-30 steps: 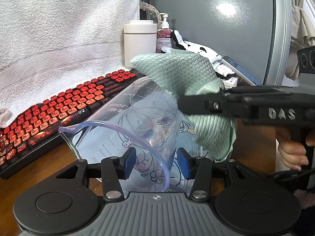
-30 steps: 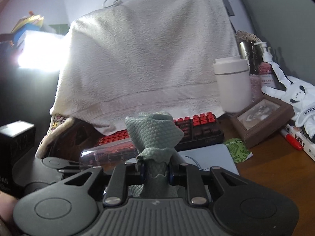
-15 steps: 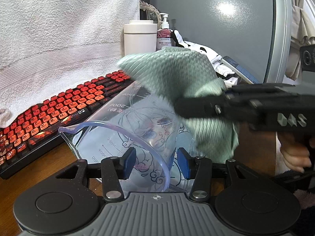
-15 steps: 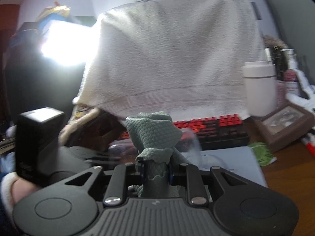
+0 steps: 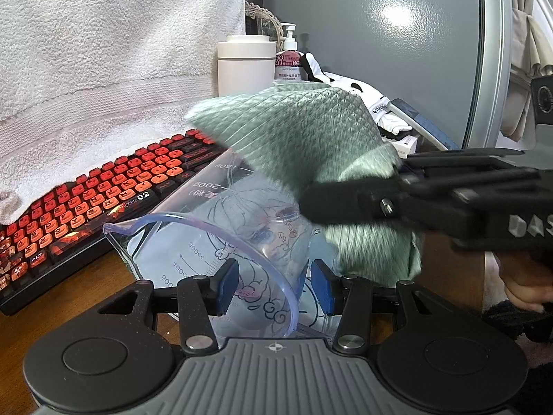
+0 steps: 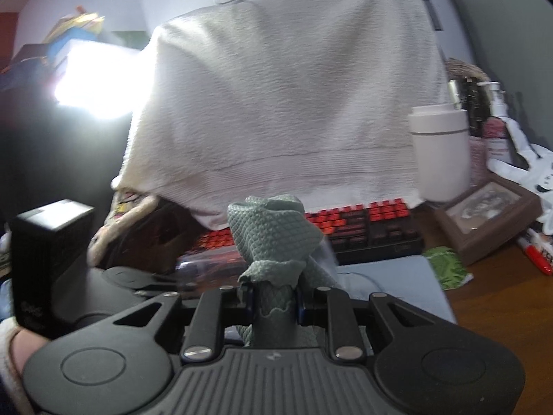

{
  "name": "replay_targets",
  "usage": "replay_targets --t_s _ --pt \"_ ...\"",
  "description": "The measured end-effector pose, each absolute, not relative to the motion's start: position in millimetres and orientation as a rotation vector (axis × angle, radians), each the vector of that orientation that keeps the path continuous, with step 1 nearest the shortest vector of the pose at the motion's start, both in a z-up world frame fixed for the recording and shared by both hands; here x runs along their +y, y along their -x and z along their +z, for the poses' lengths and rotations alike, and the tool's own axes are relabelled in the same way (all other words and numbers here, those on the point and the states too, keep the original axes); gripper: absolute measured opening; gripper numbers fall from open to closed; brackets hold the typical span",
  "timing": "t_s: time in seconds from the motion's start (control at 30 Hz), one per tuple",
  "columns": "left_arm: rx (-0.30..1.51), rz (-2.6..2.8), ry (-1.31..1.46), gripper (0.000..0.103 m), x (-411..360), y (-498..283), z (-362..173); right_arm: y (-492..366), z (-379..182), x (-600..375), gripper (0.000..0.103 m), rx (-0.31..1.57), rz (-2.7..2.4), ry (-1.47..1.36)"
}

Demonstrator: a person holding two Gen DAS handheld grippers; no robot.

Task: Clean container
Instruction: 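Keep rubbing the jug's outer wall with the cloth in the right tool, then sweep the green cloth over the jug's rim with the right tool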

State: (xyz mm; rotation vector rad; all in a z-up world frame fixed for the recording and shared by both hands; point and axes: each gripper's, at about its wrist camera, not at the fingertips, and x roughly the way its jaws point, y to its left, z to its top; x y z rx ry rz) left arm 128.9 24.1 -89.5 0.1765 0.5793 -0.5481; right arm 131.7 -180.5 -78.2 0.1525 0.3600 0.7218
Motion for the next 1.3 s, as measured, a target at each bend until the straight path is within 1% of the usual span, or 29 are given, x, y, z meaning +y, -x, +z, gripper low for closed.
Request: replay_targets --t_s 0.2,0.53,0.63,1.0,1.3 --pt "0.579 -0.548 -0.177 0.046 23 -128 -89 -129 -75 -177 0.02 0.365 0.787 -0.153" --pt "0.579 -0.547 -0.177 0.046 24 -129 -90 -158 -73 -195 0.02 0.394 0.653 -0.262" --pt "0.579 -0.545 -0.178 0.046 23 -129 -90 -157 -73 -191 0.02 0.395 0.648 -0.253" --pt "0.579 -0.545 -0.176 0.046 23 -128 -90 -142 -67 -172 0.02 0.403 0.817 -0.265" --pt "0.578 -0.544 -0.177 0.046 23 -128 -90 -165 -64 -186 0.02 0.413 0.75 -0.305"
